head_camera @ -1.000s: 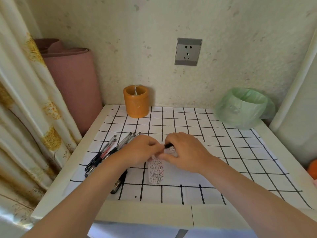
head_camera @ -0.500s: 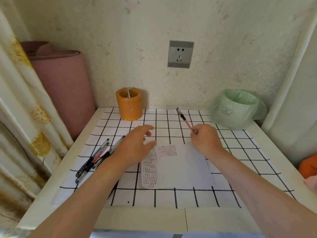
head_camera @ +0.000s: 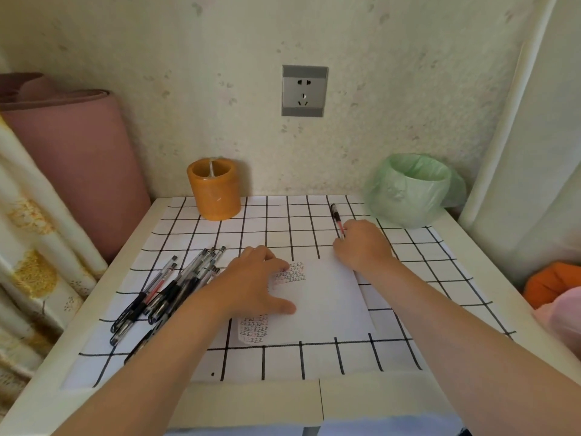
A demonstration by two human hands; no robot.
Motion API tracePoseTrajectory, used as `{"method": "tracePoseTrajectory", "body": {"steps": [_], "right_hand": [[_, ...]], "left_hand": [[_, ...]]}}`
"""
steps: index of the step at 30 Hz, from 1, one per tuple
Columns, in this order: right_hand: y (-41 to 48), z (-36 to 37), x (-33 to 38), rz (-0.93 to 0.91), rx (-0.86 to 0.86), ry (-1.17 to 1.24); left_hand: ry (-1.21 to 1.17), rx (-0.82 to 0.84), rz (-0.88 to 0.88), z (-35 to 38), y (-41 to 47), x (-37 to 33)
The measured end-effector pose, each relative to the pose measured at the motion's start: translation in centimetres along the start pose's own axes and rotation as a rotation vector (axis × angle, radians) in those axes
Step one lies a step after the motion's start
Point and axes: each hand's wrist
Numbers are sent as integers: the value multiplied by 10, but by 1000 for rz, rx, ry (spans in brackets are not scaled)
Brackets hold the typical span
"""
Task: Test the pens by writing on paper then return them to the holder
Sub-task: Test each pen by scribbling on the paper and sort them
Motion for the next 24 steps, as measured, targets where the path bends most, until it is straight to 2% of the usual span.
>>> {"method": "tracePoseTrajectory", "body": {"steps": [3, 6, 9, 12, 18, 24], "right_hand": [[-3, -1, 9, -51, -40, -101], [-9, -4, 34, -162, -51, -59], [-22, -6, 71, -374, 16, 47], [-42, -3, 109, -578, 91, 113], [-66, 9, 160, -810, 159, 191], [-76, 16, 175, -1000, 237, 54]], "left_hand": [[-18, -25, 17, 0, -3, 1], [-62, -120, 35, -5, -7, 3], [-54, -269, -13, -17, -19, 14], [-37, -339, -105, -31, -36, 33], [-130, -316, -199, -46, -75, 70], [-137, -195, -151, -46, -96, 79]]}}
Point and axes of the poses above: each hand's wrist, its own y-axis towards the middle knuckle, its own z-axis out of the palm, x = y × z, and after that the axes turned 5 degrees about -z, right-handed
